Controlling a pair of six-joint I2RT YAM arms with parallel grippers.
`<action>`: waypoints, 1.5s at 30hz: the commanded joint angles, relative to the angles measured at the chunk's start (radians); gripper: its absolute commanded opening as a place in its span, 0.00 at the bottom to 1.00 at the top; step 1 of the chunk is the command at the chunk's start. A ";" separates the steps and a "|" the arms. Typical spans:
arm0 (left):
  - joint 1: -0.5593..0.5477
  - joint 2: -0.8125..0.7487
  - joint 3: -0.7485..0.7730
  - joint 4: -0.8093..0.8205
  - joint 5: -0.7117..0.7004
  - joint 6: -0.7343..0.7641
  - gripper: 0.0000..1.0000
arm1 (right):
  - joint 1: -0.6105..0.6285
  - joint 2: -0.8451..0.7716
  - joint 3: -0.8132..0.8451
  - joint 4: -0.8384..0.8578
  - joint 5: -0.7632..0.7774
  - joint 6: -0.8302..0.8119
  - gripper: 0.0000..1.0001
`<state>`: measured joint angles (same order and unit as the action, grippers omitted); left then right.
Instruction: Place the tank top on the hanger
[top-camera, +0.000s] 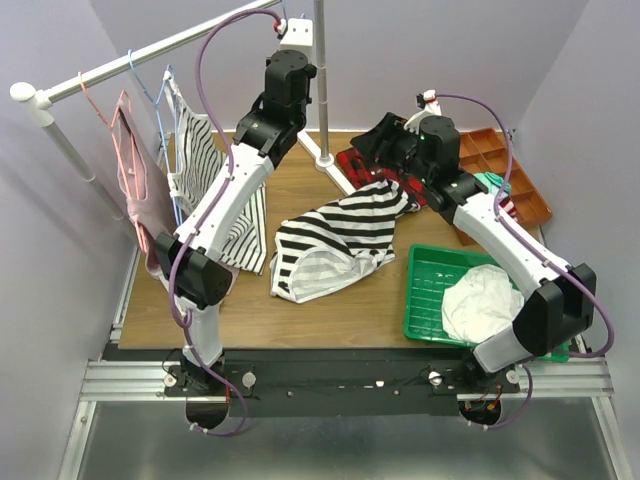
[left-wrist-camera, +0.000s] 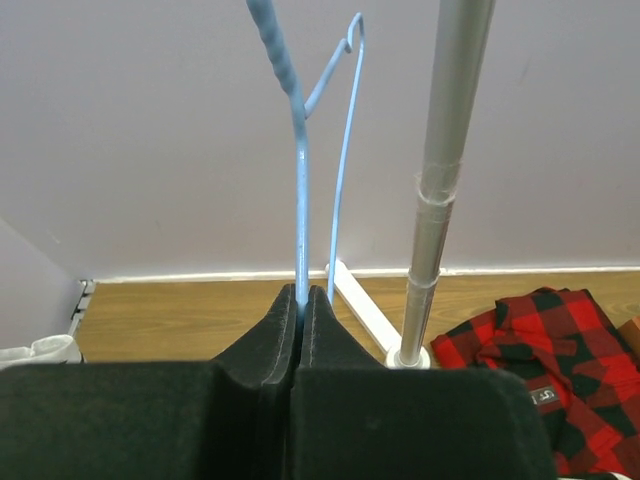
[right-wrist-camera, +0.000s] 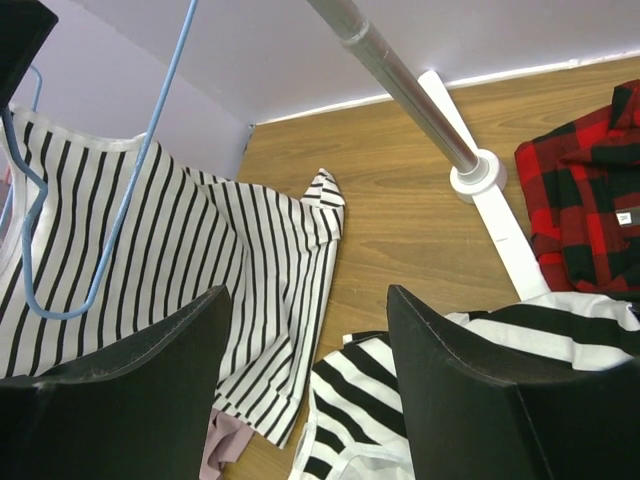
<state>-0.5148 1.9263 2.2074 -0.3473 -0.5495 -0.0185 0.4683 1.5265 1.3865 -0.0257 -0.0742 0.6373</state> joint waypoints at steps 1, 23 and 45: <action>0.021 -0.078 -0.008 0.010 0.034 0.002 0.00 | 0.004 -0.037 -0.007 -0.059 -0.024 -0.034 0.72; 0.045 -0.410 -0.340 0.062 0.190 -0.032 0.00 | 0.006 -0.138 -0.064 -0.115 0.011 -0.071 0.73; -0.083 -0.978 -1.040 -0.148 0.571 0.003 0.00 | 0.250 -0.333 -0.549 -0.302 0.310 -0.050 0.68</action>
<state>-0.5354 1.0409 1.2377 -0.3767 -0.0475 -0.0650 0.6521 1.1969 0.9154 -0.2695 0.1089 0.5823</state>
